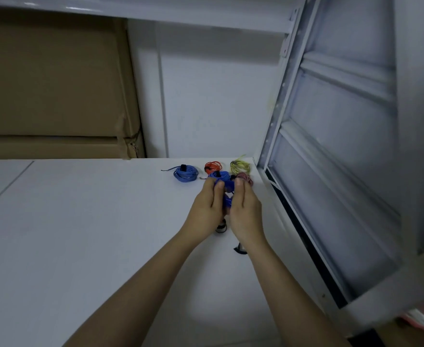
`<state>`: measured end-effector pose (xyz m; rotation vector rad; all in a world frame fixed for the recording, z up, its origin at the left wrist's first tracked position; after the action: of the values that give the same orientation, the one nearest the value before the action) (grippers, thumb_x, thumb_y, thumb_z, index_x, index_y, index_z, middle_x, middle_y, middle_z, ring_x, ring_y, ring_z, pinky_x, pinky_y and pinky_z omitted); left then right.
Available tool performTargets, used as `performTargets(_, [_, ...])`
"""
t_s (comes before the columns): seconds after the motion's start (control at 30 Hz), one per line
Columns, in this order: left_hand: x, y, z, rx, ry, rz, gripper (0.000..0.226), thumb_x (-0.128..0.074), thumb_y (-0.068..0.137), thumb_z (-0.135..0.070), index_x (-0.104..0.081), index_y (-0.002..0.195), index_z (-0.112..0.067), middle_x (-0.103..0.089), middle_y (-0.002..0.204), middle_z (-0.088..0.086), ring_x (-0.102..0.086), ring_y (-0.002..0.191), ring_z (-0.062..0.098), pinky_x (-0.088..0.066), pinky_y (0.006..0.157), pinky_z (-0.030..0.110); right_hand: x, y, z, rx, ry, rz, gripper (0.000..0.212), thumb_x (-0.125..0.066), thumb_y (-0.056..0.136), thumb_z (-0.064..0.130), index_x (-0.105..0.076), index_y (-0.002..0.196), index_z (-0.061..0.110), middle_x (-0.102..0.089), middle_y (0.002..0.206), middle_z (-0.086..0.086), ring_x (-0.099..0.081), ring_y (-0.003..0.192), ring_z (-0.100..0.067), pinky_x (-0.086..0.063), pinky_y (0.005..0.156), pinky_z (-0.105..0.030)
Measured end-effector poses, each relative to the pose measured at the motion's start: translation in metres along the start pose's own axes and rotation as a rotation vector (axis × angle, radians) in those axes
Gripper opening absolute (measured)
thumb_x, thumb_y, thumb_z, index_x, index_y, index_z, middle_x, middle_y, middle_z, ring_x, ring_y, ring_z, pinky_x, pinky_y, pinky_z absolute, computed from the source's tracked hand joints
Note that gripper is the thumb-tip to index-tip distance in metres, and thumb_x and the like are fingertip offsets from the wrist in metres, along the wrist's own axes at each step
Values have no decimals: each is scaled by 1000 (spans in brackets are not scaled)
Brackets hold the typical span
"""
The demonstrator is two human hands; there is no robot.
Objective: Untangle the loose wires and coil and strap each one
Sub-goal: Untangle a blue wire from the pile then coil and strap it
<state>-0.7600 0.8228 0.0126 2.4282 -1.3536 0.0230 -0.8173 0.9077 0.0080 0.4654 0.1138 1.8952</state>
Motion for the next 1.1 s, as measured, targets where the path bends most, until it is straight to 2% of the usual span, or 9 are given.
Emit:
performTargets(0.13, [0,1,9,128,56,196,32,-32,104,-34,-52,86,-16,-59,58,-8,-50,51,6,-40,52,18,9,2,2,128,-114,59,20,-35,103,25,-54,97,20,-57,77,11,-56,68,11,-41,56,-11])
performTargets(0.2, [3,2,10,119,122,214,38,-36,102,-40,-58,89,-12,-57,65,-8,-50,55,4,-40,55,20,6,1,-1,169,-202,150,23,-36,103,22,-56,98,12,-52,71,14,-52,63,8,-34,54,-15])
performTargets(0.27, [2,2,5,39,179,183,37,-38,102,-34,-56,91,-4,-55,66,-2,-46,53,3,-39,54,20,4,-3,-3,179,-233,180,24,-35,103,22,-57,102,11,-54,71,12,-53,63,4,-34,54,-14])
performTargets(0.4, [-6,0,-3,-132,323,52,27,-37,103,-22,-50,87,-5,-57,67,9,-50,55,20,-35,54,31,11,-12,-12,52,-82,-7,27,-33,103,28,-59,108,19,-61,86,12,-56,76,8,-41,66,-8])
performTargets(0.5, [-15,2,0,-166,427,-8,21,-38,103,-18,-48,88,-8,-49,64,1,-44,54,19,-24,51,30,14,-13,-23,-65,-107,-96,31,-31,103,34,-59,96,22,-63,94,2,-59,87,-10,-47,78,-28])
performTargets(0.57, [-19,4,4,-171,480,-25,20,-38,103,-18,-49,90,-6,-49,67,-1,-44,57,18,-22,52,27,14,-13,-28,-112,-86,-80,30,-31,103,36,-55,90,25,-62,87,4,-60,84,-16,-49,75,-32])
performTargets(0.63, [-23,7,6,-173,473,-10,18,-38,102,-18,-46,89,-10,-50,69,0,-45,59,17,-24,54,28,14,-13,-30,-110,-67,-68,29,-32,103,36,-54,89,25,-61,80,9,-60,75,-12,-47,67,-23])
performTargets(0.83, [-41,15,12,-26,107,243,29,-36,104,-26,-43,77,-20,-49,63,-6,-46,52,-2,-35,53,15,34,-2,-33,-65,-64,-110,26,-37,103,23,-51,82,26,-57,75,10,-52,65,5,-41,60,-12])
performTargets(1.1, [-42,38,28,128,126,512,38,-38,100,-43,-64,90,-17,-65,83,-6,-59,70,-1,-46,63,16,55,11,-47,-56,-282,-67,25,-37,103,19,-54,92,4,-59,81,-3,-52,67,-12,-37,57,-19])
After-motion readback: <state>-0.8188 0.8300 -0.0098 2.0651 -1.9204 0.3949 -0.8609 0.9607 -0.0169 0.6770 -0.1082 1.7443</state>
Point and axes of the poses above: each hand's wrist, its own y-axis towards the middle knuckle, its own x-axis out of the back of the hand, z = x × y, the point moved 8 cm from there along y, towards the middle knuckle
